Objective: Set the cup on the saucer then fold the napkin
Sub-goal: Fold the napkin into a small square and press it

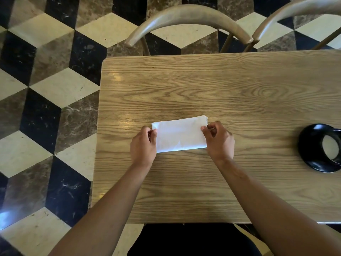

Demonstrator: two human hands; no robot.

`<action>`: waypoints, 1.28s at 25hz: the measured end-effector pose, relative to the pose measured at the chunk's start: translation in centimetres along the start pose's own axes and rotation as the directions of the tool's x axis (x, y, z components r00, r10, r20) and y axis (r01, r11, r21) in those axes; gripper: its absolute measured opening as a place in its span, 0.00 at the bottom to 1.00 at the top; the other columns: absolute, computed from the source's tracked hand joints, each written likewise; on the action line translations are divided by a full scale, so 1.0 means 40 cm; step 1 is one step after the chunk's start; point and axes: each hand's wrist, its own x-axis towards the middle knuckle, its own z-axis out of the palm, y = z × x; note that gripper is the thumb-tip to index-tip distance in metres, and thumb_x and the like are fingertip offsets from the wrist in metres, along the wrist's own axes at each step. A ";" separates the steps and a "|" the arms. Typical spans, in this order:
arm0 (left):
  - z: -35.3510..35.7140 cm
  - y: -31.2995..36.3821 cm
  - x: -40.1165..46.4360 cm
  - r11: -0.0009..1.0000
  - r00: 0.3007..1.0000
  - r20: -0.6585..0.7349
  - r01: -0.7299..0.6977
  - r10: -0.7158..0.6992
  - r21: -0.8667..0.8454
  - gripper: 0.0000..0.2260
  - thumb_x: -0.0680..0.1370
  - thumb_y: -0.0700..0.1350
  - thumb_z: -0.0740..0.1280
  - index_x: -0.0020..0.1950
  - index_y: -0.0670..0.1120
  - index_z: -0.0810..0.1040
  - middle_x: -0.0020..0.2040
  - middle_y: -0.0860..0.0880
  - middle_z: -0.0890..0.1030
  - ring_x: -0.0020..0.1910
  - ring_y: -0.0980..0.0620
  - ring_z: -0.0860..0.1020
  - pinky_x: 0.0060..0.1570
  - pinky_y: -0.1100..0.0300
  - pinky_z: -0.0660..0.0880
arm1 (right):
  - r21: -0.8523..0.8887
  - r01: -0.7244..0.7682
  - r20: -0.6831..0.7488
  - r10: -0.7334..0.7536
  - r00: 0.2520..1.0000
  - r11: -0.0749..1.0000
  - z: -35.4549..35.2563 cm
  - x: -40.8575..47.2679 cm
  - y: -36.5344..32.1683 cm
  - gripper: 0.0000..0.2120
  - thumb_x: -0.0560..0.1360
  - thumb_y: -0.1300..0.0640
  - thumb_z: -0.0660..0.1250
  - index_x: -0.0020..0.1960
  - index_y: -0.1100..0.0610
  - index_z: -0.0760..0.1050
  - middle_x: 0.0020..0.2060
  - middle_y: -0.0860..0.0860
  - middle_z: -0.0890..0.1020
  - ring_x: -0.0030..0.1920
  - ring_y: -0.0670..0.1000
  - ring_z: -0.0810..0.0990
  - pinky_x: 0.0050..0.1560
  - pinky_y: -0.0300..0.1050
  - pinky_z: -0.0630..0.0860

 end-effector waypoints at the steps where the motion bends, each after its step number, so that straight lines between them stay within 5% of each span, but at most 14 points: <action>1: 0.000 -0.003 0.000 1.000 1.000 0.002 0.002 -0.002 0.014 0.13 0.83 0.51 0.66 0.50 0.41 0.79 0.40 0.43 0.84 0.41 0.39 0.80 0.41 0.49 0.72 | -0.012 -0.002 0.010 0.003 1.000 1.000 0.002 0.003 -0.001 0.08 0.77 0.44 0.68 0.46 0.48 0.76 0.32 0.38 0.77 0.38 0.48 0.77 0.34 0.36 0.65; 4: 0.005 -0.001 -0.002 0.999 1.000 0.006 0.021 -0.022 0.041 0.13 0.83 0.51 0.66 0.50 0.41 0.79 0.42 0.43 0.84 0.43 0.38 0.81 0.42 0.50 0.72 | -0.054 -0.018 0.010 0.019 1.000 0.998 0.007 0.007 -0.003 0.09 0.77 0.43 0.69 0.46 0.48 0.75 0.34 0.40 0.79 0.41 0.50 0.79 0.38 0.43 0.67; 8: 0.005 0.033 -0.031 0.996 0.993 -0.102 0.070 -0.064 0.058 0.14 0.81 0.49 0.67 0.60 0.40 0.76 0.55 0.41 0.80 0.54 0.37 0.79 0.51 0.46 0.74 | -0.109 0.016 -0.067 -0.023 0.997 0.994 0.001 0.005 0.003 0.12 0.78 0.44 0.66 0.53 0.53 0.76 0.47 0.48 0.83 0.52 0.56 0.76 0.55 0.53 0.68; 11: 0.023 0.043 -0.072 0.953 0.951 -0.177 -0.216 0.255 0.212 0.20 0.80 0.46 0.67 0.68 0.37 0.74 0.65 0.37 0.76 0.65 0.35 0.74 0.62 0.43 0.71 | -0.161 0.273 -0.014 -0.279 0.960 0.948 -0.018 0.002 0.024 0.17 0.81 0.49 0.60 0.68 0.52 0.74 0.62 0.53 0.79 0.63 0.60 0.74 0.63 0.57 0.69; 15: 0.082 0.100 -0.113 0.784 0.826 0.154 -0.563 0.542 0.263 0.27 0.84 0.50 0.59 0.79 0.35 0.63 0.81 0.37 0.62 0.82 0.39 0.56 0.80 0.41 0.55 | -0.345 0.588 0.236 -0.539 0.809 0.731 -0.030 0.027 0.070 0.24 0.85 0.49 0.53 0.80 0.51 0.65 0.79 0.53 0.66 0.79 0.60 0.61 0.79 0.60 0.57; 22: 0.182 0.177 -0.103 0.641 0.717 0.509 -0.679 0.476 0.358 0.47 0.77 0.68 0.52 0.82 0.35 0.47 0.84 0.37 0.47 0.84 0.41 0.42 0.81 0.41 0.47 | -0.478 0.635 0.351 -0.531 0.771 0.607 -0.010 0.084 0.113 0.25 0.85 0.47 0.51 0.81 0.49 0.61 0.81 0.52 0.61 0.82 0.59 0.55 0.80 0.63 0.50; 28: 0.201 0.137 -0.078 0.596 0.699 0.493 -0.709 0.518 0.378 0.51 0.76 0.73 0.53 0.82 0.34 0.47 0.84 0.36 0.48 0.84 0.40 0.44 0.80 0.39 0.50 | -0.504 0.637 0.317 -0.561 0.764 0.583 0.015 0.091 0.142 0.26 0.85 0.45 0.49 0.83 0.46 0.54 0.83 0.52 0.57 0.83 0.58 0.50 0.81 0.62 0.46; 32: 0.147 0.048 -0.046 0.636 0.753 0.400 -0.657 0.523 0.404 0.50 0.76 0.73 0.54 0.82 0.34 0.50 0.83 0.36 0.50 0.84 0.40 0.47 0.81 0.41 0.52 | -0.493 0.631 0.323 -0.548 0.772 0.598 0.015 0.089 0.140 0.27 0.84 0.46 0.50 0.83 0.45 0.53 0.83 0.52 0.57 0.83 0.58 0.50 0.81 0.62 0.47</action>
